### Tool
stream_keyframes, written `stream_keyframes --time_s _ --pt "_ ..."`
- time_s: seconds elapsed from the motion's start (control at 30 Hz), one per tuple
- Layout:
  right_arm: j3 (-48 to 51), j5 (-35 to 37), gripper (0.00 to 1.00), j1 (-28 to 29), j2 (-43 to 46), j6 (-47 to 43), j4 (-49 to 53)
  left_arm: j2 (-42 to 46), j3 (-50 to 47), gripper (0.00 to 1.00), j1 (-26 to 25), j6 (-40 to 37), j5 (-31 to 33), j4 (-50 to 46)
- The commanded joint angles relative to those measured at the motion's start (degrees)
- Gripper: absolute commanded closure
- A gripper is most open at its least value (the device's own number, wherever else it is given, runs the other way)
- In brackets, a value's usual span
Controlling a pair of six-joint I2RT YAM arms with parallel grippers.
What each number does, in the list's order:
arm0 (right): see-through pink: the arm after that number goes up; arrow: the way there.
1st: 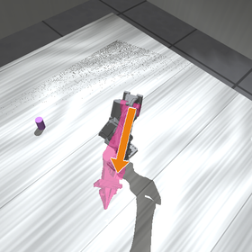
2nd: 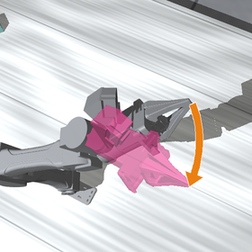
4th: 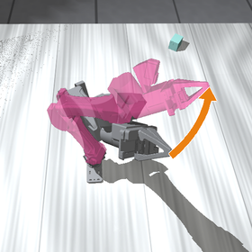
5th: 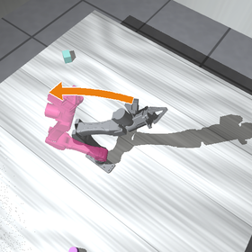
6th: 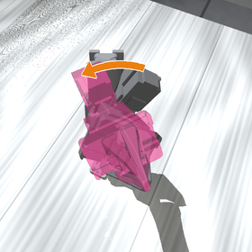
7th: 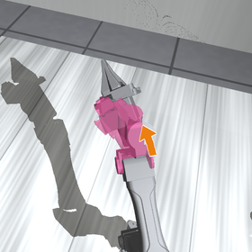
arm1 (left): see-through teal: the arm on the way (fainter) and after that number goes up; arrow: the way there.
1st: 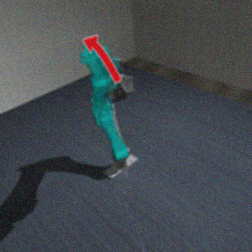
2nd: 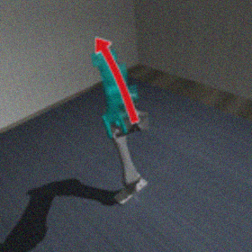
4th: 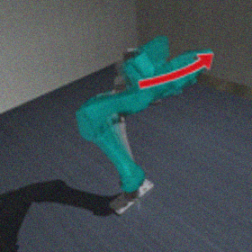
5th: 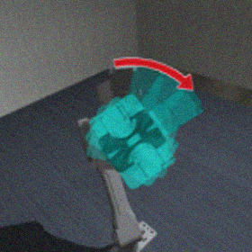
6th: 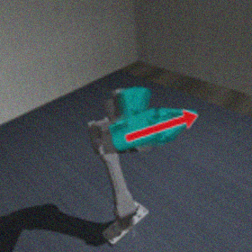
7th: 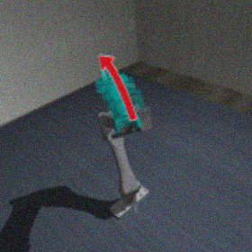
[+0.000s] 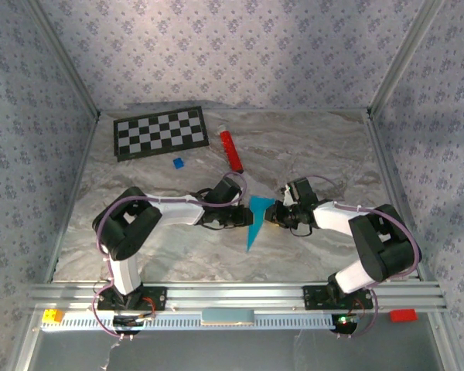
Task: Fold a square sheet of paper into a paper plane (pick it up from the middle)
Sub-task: Move a paper plane to the center of the table.
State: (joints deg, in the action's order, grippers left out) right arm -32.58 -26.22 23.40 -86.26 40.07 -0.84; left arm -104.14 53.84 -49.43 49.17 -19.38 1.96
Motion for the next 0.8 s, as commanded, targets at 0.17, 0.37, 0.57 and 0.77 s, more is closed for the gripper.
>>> stream_keyframes --time_s 0.17,0.37,0.57,0.77 --pt "-0.9 -1.0 0.78 0.9 -2.8 0.9 -2.0 -1.7 -0.7 0.71 0.4 0.8 -6.2 3.4" --pt "-1.1 -1.4 0.79 1.0 -3.0 0.9 -2.3 -2.4 -2.0 0.72 0.4 2.9 -8.0 6.9" --pt "-1.0 -1.9 0.8 1.0 -3.2 1.2 -2.9 -2.6 -3.0 0.73 0.4 4.6 -9.4 9.5" --pt "-0.7 -2.1 0.8 1.0 -3.2 1.6 -3.6 -3.8 -3.6 0.76 0.4 6.9 -11.2 13.4"
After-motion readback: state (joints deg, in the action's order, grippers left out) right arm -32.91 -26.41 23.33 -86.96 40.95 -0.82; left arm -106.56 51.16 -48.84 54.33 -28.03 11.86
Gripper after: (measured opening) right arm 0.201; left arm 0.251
